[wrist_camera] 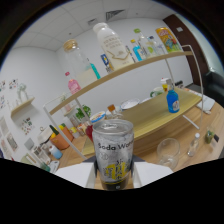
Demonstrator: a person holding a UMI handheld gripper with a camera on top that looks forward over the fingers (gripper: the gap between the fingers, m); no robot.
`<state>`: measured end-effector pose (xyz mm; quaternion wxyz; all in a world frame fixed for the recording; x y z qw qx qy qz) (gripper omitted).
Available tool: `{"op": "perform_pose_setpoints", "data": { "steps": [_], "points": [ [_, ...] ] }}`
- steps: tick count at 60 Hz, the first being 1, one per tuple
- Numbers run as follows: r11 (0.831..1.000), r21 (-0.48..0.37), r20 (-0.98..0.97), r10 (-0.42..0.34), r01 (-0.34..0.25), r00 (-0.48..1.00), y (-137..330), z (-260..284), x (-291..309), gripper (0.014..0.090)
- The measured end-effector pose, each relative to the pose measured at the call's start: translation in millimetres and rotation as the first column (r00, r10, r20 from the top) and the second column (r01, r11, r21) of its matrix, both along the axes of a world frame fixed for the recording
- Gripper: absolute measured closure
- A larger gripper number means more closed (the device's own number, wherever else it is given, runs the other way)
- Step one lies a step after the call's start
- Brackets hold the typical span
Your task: Make me a cup of Mojito.
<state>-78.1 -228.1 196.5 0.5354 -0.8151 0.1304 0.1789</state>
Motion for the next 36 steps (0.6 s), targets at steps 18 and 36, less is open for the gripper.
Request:
{"op": "perform_pose_setpoints", "data": {
  "steps": [18, 36],
  "points": [
    [0.998, -0.026, -0.620, -0.065, 0.063, 0.782, 13, 6, 13, 0.0532],
    [0.993, -0.086, -0.976, -0.101, 0.084, 0.191, 19, 30, 37, 0.0535]
  ]
}}
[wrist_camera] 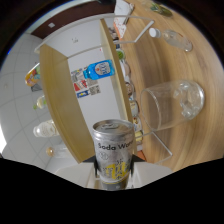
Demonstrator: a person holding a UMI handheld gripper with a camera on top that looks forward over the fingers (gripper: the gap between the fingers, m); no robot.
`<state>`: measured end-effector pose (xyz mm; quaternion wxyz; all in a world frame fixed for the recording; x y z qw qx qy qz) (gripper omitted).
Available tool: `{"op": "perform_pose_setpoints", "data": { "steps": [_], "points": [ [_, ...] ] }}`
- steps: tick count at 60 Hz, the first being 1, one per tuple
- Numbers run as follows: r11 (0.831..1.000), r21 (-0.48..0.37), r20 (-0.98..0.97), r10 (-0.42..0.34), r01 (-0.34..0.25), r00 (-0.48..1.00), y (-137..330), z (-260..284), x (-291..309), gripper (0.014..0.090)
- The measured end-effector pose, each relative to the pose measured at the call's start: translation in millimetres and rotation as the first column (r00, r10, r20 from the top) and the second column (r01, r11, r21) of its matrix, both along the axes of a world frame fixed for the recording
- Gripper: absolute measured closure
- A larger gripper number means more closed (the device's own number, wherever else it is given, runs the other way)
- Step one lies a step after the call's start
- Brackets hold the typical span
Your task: Make me a cup of Mojito.
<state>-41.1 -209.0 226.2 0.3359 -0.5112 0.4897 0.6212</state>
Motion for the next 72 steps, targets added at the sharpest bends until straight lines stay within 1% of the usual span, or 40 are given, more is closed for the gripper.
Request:
{"op": "perform_pose_setpoints", "data": {
  "steps": [8, 10, 16, 20, 27, 31, 35, 40, 44, 46, 49, 51, 53, 56, 60, 63, 67, 72],
  "points": [
    [0.999, 0.003, -0.256, -0.035, 0.037, 0.966, 2, 9, 11, 0.0533],
    [0.999, 0.001, -0.322, -0.038, 0.041, 0.946, -1, 16, 22, 0.0535],
    [0.997, -0.012, -0.456, -0.076, 0.079, 0.887, 4, 16, 27, 0.0534],
    [0.996, -0.022, -0.499, -0.086, 0.086, 0.862, 2, 16, 38, 0.0534],
    [0.996, -0.031, -0.446, -0.093, 0.088, 0.890, 6, 13, 36, 0.0531],
    [0.996, -0.020, -0.373, -0.092, 0.091, 0.923, 4, 16, 35, 0.0533],
    [0.996, 0.004, -0.249, -0.089, 0.093, 0.964, 3, 24, 33, 0.0532],
    [0.996, 0.051, 0.012, -0.077, 0.076, 0.997, 1, 32, 28, 0.0532],
    [0.994, 0.085, 0.287, -0.085, 0.063, 0.954, 1, 39, 23, 0.0530],
    [0.992, 0.113, 0.442, -0.098, 0.053, 0.892, 2, 43, 18, 0.0532],
    [0.987, 0.157, 0.665, -0.133, 0.037, 0.734, 3, 45, 16, 0.0531],
    [0.984, 0.175, 0.772, -0.150, 0.020, 0.618, 2, 46, 19, 0.0530],
    [0.979, 0.202, 0.847, -0.173, -0.003, 0.503, 4, 49, 10, 0.0529],
    [0.974, 0.226, 0.906, -0.197, -0.035, 0.374, 4, 48, 2, 0.0530],
    [0.970, 0.231, 0.950, -0.207, -0.080, 0.235, 9, 38, -10, 0.0531],
    [0.971, 0.214, 0.970, -0.199, -0.111, 0.137, 12, 23, -21, 0.0531],
    [0.969, 0.194, 0.981, -0.189, -0.154, 0.049, 18, -1, -28, 0.0533],
    [0.975, 0.126, 0.990, -0.136, -0.182, -0.040, 22, -41, -36, 0.0532]
  ]
}}
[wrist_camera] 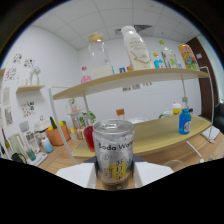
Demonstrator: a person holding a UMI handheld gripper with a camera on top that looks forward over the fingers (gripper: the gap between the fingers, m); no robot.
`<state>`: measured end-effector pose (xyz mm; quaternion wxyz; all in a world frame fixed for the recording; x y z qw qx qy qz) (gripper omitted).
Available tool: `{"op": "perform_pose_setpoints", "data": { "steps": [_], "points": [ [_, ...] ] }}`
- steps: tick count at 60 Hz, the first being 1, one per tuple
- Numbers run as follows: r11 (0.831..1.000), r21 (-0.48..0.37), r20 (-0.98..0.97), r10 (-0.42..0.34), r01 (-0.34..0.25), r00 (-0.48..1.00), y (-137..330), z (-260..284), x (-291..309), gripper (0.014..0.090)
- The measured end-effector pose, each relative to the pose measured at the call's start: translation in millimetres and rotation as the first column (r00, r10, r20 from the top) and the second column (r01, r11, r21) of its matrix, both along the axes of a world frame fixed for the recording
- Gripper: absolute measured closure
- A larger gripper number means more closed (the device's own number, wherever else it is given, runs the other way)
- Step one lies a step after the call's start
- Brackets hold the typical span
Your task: Make me a cup of Mojito.
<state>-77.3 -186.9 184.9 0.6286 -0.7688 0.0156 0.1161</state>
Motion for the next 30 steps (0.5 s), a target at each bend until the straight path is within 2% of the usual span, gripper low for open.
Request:
{"op": "perform_pose_setpoints", "data": {
  "steps": [15, 30],
  "points": [
    [0.989, -0.148, 0.064, 0.005, 0.004, 0.998, 4, -91, -14, 0.0534],
    [0.984, -0.180, 0.071, -0.007, 0.019, 0.997, 8, -118, -24, 0.0533]
  ]
}}
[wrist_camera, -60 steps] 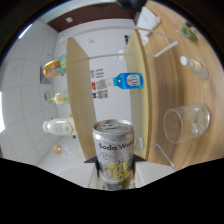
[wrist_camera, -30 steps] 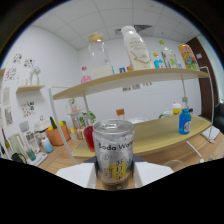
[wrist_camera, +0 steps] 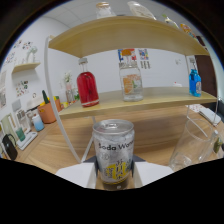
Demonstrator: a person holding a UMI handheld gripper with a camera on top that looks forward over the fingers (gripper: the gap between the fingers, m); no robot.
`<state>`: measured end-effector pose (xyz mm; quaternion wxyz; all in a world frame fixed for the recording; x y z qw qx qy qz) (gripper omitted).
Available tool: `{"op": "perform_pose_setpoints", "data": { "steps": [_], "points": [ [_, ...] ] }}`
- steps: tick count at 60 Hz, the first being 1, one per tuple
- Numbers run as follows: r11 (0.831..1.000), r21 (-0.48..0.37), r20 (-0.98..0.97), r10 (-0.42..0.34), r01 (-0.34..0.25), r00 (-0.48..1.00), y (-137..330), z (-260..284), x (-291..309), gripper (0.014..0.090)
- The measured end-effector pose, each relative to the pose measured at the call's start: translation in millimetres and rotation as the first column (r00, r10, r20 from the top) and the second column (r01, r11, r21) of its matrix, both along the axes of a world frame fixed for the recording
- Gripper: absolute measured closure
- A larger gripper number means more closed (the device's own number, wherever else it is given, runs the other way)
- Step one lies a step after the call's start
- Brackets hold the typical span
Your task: Make me a cup of Mojito.
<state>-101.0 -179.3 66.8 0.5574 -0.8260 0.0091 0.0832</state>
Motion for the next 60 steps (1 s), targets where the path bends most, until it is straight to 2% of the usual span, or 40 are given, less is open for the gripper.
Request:
{"op": "perform_pose_setpoints", "data": {
  "steps": [17, 23, 31, 34, 36, 40, 60],
  "points": [
    [1.000, 0.015, 0.020, -0.016, 0.016, 1.000, -9, -1, -2, 0.0515],
    [1.000, 0.028, 0.057, -0.006, 0.005, 0.998, -14, -2, -6, 0.0508],
    [1.000, -0.002, 0.096, -0.012, 0.012, 0.995, -19, -8, -8, 0.0497],
    [0.999, -0.030, 0.091, -0.019, 0.022, 0.996, -23, -10, -8, 0.0446],
    [0.998, -0.050, 0.089, -0.023, 0.028, 0.996, -26, -11, -8, 0.0340],
    [0.997, -0.076, 0.091, -0.025, 0.032, 0.996, -35, -8, -9, 0.0193],
    [0.989, -0.103, 0.133, -0.095, 0.109, 0.987, -111, 62, 2, 0.0193]
  ]
}}
